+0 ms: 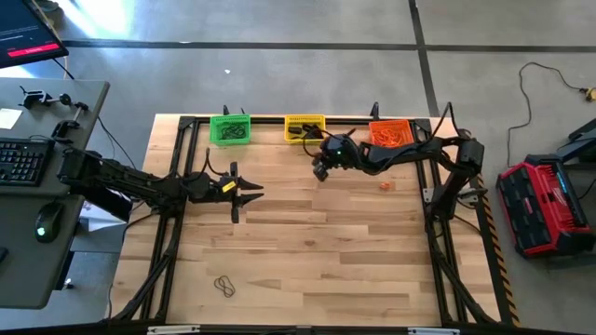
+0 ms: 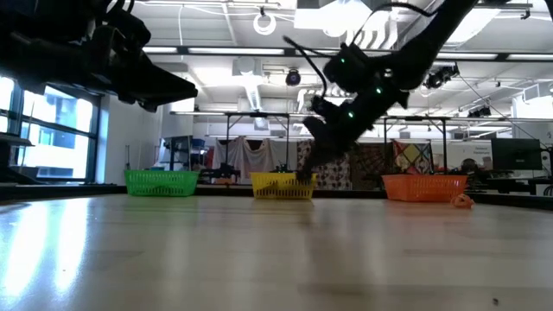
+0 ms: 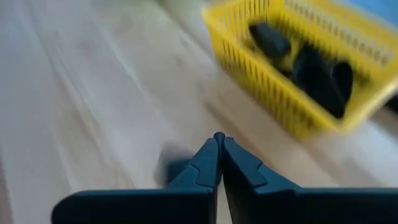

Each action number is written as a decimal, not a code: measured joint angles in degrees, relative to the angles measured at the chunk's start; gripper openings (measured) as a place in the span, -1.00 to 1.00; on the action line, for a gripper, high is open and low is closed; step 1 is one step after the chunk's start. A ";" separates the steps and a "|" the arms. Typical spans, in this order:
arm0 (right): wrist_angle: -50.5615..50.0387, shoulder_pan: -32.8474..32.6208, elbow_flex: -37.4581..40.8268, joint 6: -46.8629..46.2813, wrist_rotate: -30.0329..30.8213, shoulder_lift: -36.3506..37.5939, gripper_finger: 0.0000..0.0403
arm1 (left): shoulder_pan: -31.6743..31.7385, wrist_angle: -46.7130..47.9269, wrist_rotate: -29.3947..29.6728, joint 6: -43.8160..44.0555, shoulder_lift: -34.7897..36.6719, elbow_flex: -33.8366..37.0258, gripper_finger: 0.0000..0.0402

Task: Sort rubber bands into baskets
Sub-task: Put the black rubber band into the yellow bin

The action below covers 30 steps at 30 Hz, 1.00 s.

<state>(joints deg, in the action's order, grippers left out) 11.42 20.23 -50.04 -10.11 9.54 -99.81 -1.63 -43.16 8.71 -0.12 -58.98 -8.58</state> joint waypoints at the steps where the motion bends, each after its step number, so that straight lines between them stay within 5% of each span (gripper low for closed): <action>1: 0.00 -0.07 -1.29 0.09 0.22 0.00 -0.98 | 0.00 0.02 0.01 0.09 0.00 0.00 -0.57; 12: -1.75 4.52 -17.41 2.67 1.42 -6.27 -1.00 | -0.01 0.00 0.48 -0.02 0.00 0.04 -0.57; 24: -24.79 9.20 -38.08 2.65 2.21 -19.13 -1.00 | 0.11 0.01 0.85 -1.51 0.00 0.04 -0.57; 30: -30.00 12.85 -42.36 1.26 -0.44 -21.86 -1.00 | 0.11 0.01 0.89 -1.59 0.00 0.04 -0.57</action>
<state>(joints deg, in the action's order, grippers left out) -18.58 33.07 -92.40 -8.84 9.10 -121.67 -1.52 -43.14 9.61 -1.72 -58.98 -8.54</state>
